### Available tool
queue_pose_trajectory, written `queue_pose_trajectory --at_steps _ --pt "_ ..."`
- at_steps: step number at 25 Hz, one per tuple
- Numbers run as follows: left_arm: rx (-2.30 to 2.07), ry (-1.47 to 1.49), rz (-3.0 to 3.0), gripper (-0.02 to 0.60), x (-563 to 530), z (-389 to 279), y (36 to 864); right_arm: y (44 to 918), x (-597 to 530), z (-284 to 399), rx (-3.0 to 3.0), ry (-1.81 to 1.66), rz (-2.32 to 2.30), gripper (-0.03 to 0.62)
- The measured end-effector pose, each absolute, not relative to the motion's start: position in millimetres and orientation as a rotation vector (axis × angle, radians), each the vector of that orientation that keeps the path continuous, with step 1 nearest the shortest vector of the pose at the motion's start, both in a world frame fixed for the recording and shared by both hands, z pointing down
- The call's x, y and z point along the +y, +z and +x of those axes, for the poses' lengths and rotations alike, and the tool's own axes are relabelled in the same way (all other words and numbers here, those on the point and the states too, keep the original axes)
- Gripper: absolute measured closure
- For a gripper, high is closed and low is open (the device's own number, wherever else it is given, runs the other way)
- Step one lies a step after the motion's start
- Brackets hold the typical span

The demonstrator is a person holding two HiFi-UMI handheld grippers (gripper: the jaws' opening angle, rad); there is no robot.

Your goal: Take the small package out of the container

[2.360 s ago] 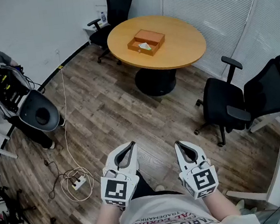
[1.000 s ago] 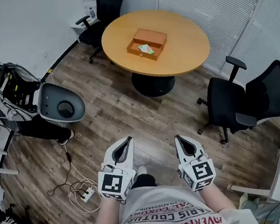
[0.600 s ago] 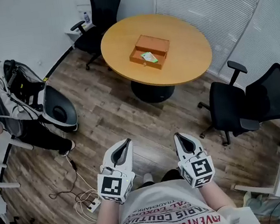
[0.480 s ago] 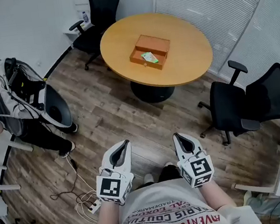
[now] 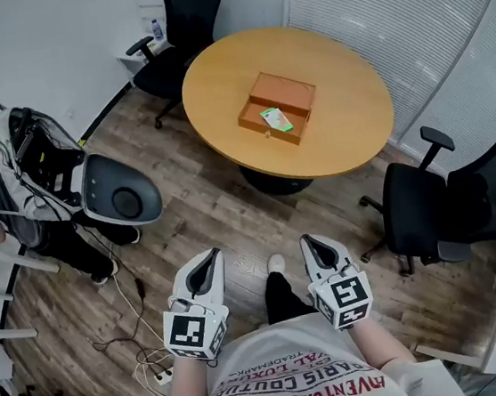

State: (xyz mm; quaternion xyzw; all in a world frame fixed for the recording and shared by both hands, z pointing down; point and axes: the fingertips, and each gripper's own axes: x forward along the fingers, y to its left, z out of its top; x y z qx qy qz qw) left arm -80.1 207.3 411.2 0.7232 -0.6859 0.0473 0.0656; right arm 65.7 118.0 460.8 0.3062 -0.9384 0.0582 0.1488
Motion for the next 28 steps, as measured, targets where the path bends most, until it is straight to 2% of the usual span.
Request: queue_pose_trajectory --at_steps 15,28 --pt "-2.073 0.147 2.156 0.569 -33 -154 385 427 -119 3 -2.743 0.211 0.9 0.586" --pt "-1.859 0.153 2.268 0.569 -179 -178 397 445 -230 -15 -2.618 0.286 1.046 0.586"
